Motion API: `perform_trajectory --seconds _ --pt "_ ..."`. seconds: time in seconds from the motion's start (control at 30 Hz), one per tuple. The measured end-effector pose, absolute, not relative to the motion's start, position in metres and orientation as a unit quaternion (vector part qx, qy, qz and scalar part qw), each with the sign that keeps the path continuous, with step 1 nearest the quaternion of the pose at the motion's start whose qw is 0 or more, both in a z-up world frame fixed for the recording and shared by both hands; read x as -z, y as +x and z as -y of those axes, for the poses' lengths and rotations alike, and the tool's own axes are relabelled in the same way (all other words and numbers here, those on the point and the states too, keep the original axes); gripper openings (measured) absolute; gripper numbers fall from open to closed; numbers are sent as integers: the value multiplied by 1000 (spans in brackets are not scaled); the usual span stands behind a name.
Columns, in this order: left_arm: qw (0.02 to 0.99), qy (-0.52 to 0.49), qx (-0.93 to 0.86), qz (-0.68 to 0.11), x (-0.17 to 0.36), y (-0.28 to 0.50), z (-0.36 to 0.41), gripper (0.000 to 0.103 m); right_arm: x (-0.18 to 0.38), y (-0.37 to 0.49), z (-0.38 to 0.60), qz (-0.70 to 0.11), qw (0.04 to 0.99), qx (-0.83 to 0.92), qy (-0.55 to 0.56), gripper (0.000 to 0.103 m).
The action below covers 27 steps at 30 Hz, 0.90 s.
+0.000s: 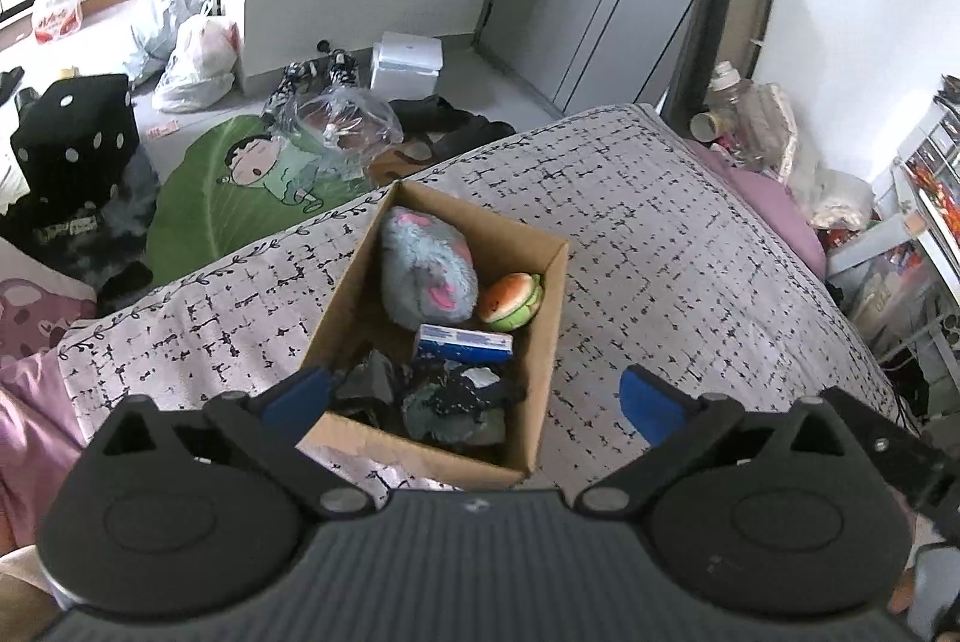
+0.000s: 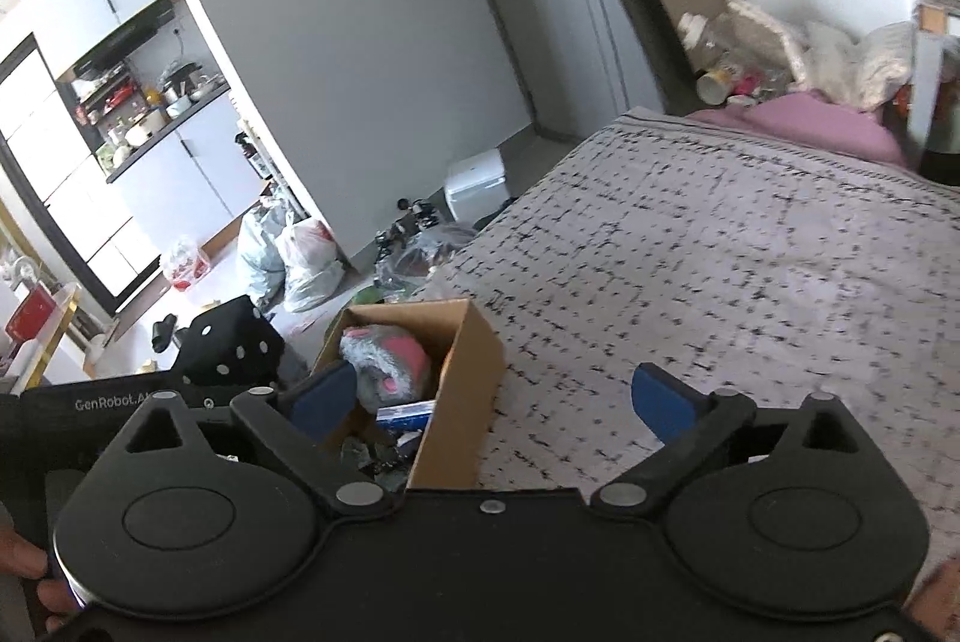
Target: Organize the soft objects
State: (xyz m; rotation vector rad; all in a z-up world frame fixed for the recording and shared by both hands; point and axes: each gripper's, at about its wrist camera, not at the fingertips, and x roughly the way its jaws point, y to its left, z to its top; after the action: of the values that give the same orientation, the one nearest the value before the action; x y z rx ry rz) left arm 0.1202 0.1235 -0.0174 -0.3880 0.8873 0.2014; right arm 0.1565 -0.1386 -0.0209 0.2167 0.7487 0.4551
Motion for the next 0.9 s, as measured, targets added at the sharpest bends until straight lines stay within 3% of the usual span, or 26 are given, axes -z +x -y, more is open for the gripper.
perform_trajectory --seconds 0.07,0.9 --pt "883 -179 -93 -424 11 115 -118 103 12 151 145 -362 902 -213 101 103" --pt "911 -86 -32 -403 -35 40 -53 103 -31 81 196 -360 912 -173 88 103"
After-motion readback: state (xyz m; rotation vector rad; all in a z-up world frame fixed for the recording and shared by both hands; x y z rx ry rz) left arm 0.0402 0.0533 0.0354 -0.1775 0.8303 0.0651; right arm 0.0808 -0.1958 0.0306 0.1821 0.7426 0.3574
